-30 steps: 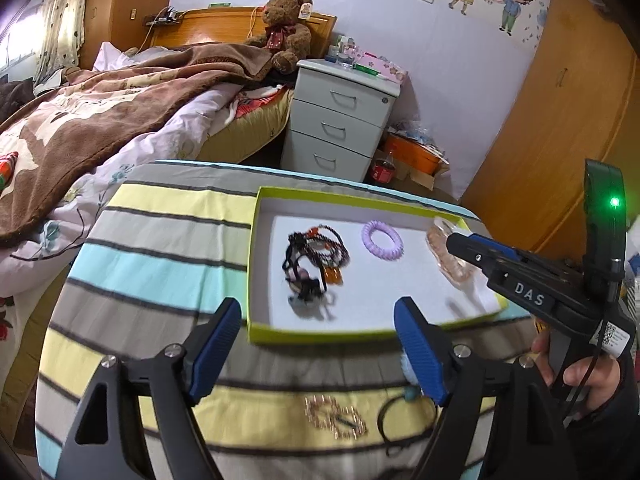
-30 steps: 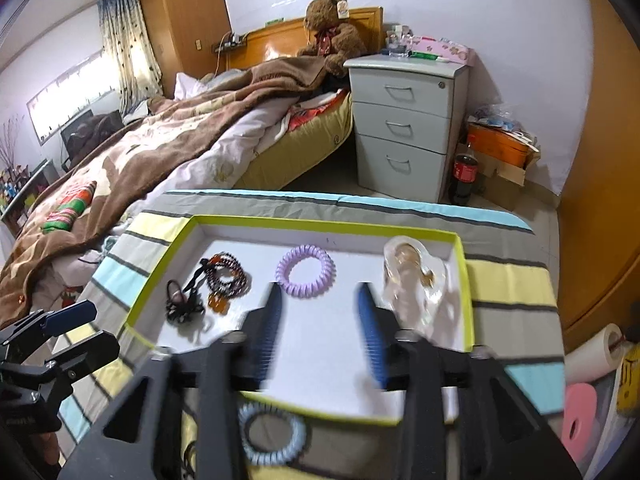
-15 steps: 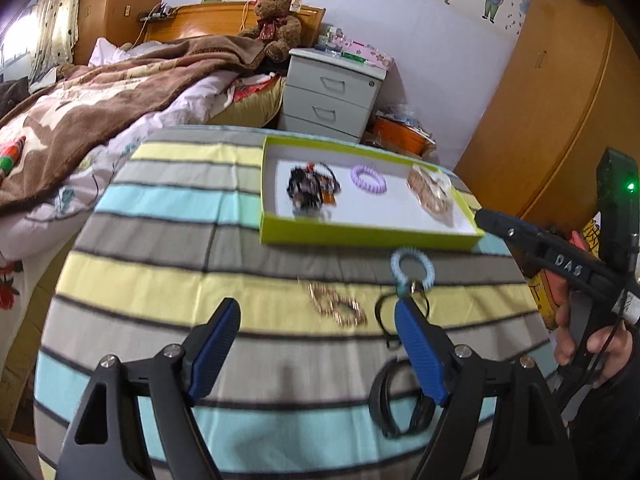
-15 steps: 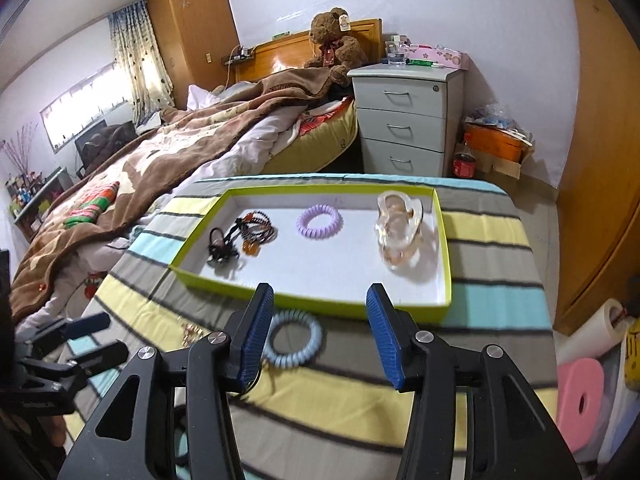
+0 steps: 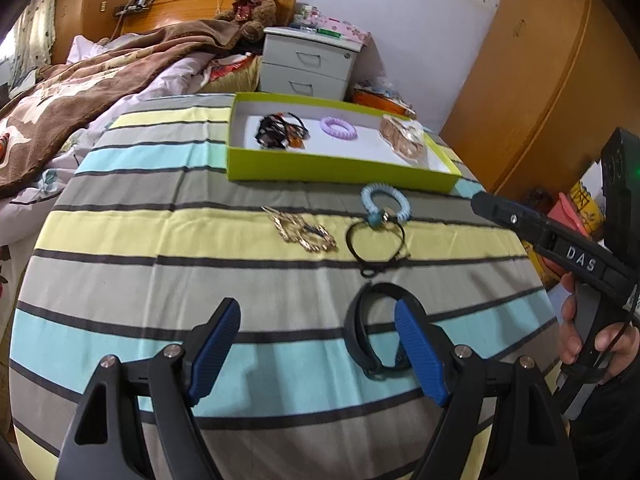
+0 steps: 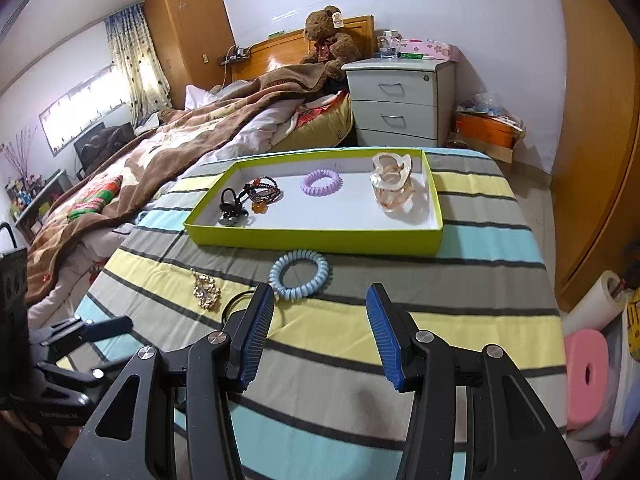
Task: Organize jewelry
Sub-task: 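Withdraw both open grippers from the box toward the items on the bedspread, then lower the left gripper onto the black band and close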
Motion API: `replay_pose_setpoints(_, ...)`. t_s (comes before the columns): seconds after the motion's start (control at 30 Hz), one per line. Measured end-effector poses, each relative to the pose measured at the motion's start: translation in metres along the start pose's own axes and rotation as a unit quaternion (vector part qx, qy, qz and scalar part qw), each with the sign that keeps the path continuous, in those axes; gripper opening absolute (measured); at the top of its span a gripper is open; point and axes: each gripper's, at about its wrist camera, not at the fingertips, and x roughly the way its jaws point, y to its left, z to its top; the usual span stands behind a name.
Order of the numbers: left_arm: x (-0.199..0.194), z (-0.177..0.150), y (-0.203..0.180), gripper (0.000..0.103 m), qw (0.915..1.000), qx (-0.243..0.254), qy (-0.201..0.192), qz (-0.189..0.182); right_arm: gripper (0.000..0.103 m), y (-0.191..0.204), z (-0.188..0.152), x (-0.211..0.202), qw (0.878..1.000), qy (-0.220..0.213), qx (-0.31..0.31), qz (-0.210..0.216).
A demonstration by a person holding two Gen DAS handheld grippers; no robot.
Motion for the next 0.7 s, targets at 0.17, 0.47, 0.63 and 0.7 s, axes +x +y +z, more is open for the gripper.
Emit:
replay_pose_setpoints(0.17,0.007,-0.006,-0.014,0.081,0.9998,0.02,0.007,0.003,0.049,-0.002,-0.004,-0.009,1.0,-0.008,0.008,0.001)
replay_pose_setpoints(0.47,0.023,-0.005,-0.02,0.073,0.999,0.03,0.016,0.029,0.049,-0.01,-0.01,-0.018,1.0,-0.014,0.022,-0.004)
replay_pose_setpoints(0.63,0.032,-0.005,-0.026,0.063,0.9965,0.057,0.022,0.058,0.049,-0.012,-0.01,-0.017,1.0,-0.013,0.026,-0.002)
replay_pose_setpoints(0.7,0.034,-0.005,-0.029,0.057,0.9947,0.068,0.022,0.073,0.049,-0.011,-0.01,-0.017,1.0,-0.013,0.023,-0.001)
